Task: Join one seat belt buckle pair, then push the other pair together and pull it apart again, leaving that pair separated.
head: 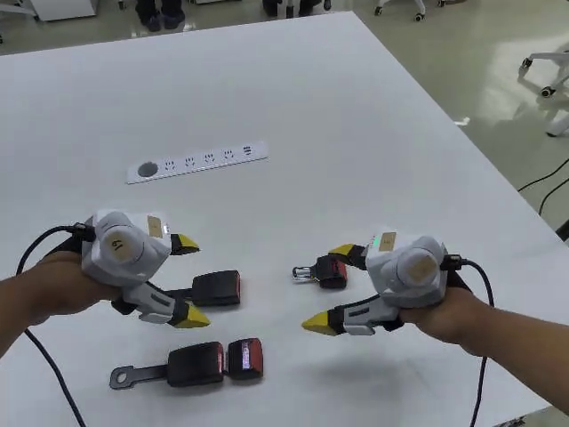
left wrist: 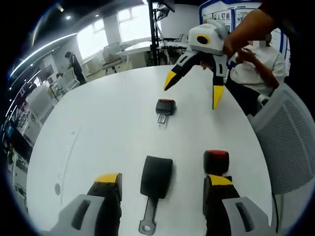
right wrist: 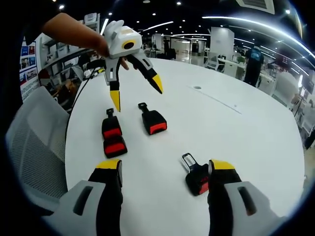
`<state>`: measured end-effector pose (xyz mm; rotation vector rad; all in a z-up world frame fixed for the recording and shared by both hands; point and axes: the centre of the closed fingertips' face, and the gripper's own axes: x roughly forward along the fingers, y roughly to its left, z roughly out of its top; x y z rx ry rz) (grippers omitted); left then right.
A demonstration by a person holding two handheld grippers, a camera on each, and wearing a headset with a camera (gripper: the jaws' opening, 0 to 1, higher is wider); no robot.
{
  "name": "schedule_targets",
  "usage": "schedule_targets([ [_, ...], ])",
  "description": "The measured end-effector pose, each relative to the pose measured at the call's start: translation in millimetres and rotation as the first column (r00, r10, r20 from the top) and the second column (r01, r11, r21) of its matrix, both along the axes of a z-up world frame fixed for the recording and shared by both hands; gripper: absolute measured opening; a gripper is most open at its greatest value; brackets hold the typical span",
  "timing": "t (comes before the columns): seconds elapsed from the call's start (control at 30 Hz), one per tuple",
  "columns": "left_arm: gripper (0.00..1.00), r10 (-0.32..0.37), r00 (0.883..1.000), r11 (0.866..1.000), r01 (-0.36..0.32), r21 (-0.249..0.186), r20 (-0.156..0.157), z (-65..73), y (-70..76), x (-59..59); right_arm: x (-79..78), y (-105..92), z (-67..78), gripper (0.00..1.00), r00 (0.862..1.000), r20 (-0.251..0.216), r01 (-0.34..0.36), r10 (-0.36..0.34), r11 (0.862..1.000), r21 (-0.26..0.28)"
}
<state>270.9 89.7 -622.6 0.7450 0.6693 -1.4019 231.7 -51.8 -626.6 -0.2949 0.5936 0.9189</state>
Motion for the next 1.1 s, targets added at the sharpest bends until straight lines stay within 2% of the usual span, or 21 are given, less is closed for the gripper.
schedule_targets([
  [0.07, 0.7, -0.005, 1.0, 1.0, 0.006, 0.005, -0.005, -2.8, -2.0, 0.9, 8.5, -9.3, -5.4, 0.7, 1.0, -0.01, 0.003, -0.003, 1.0, -0.014],
  [0.2, 0.7, -0.004, 1.0, 1.0, 0.004, 0.014, -0.019, -11.4, -1.9, 6.3, 15.8, -17.9, -11.4, 0.69, 1.0, -0.03, 0.008, -0.008, 1.0, -0.014],
  [0.23, 0.7, -0.004, 1.0, 1.0, 0.004, 0.015, -0.022, -13.2, -1.5, 7.2, 15.1, -18.5, -13.3, 0.69, 0.999, -0.049, 0.004, -0.004, 1.0, -0.008],
  [0.27, 0.69, -0.004, 0.999, 1.0, 0.004, 0.01, -0.036, -15.0, -1.9, 6.5, 13.9, -18.3, -16.2, 0.69, 0.998, -0.066, -0.009, 0.009, 1.0, -0.005],
  [0.33, 0.67, -0.001, 0.998, 1.0, 0.001, 0.007, -0.062, -19.4, -1.6, 3.6, 15.8, -21.4, -24.8, 0.69, 0.997, -0.074, -0.033, 0.03, 0.999, -0.035],
  [0.4, 0.67, -0.01, 0.998, 1.0, 0.011, 0.025, -0.063, -26.4, 1.3, 3.7, 20.5, -22.6, -29.9, 0.69, 0.996, -0.081, -0.045, 0.042, 0.998, -0.032],
  [0.43, 0.67, -0.009, 0.998, 0.999, 0.011, 0.03, -0.066, -28.8, 2.3, 4.5, 20.4, -22.5, -27.7, 0.69, 0.995, -0.086, -0.047, 0.045, 0.998, -0.029],
  [0.57, 0.65, 0.005, 0.996, 1.0, -0.002, 0.027, -0.093, -34.4, 1.0, 5.8, 29.5, -25.5, -33.3, 0.69, 0.993, -0.102, -0.06, 0.057, 0.998, -0.023],
  [0.7, 0.61, 0.001, 0.993, 0.999, 0.003, 0.039, -0.116, -45.2, 1.0, 6.3, 31.1, -27.6, -43.9, 0.66, 0.989, -0.117, -0.096, 0.09, 0.995, -0.04],
  [0.83, 0.61, -0.003, 0.992, 0.999, 0.009, 0.04, -0.13, -52.9, -3.8, 8.5, 32.7, -30.5, -51.3, 0.66, 0.983, -0.146, -0.117, 0.112, 0.993, -0.023],
  [0.9, 0.6, -0.006, 0.991, 0.999, 0.011, 0.042, -0.131, -57.9, -4.7, 11.9, 31.6, -32.8, -55.6, 0.65, 0.979, -0.161, -0.134, 0.128, 0.99, -0.032],
  [0.93, 0.6, -0.004, 0.991, 0.999, 0.009, 0.04, -0.131, -57.9, -6.4, 12.2, 31.3, -34.0, -57.5, 0.64, 0.977, -0.169, -0.139, 0.131, 0.99, -0.036],
  [1.0, 0.57, -0.006, 0.989, 1.0, 0.009, 0.019, -0.15, -57.2, -10.1, 10.9, 30.2, -35.9, -62.4, 0.64, 0.973, -0.182, -0.15, 0.141, 0.988, -0.035],
  [1.1, 0.55, -0.015, 0.988, 0.999, 0.02, 0.03, -0.154, -62.0, -9.1, 12.2, 33.2, -37.9, -63.9, 0.6, 0.971, -0.186, -0.163, 0.154, 0.986, -0.034],
])
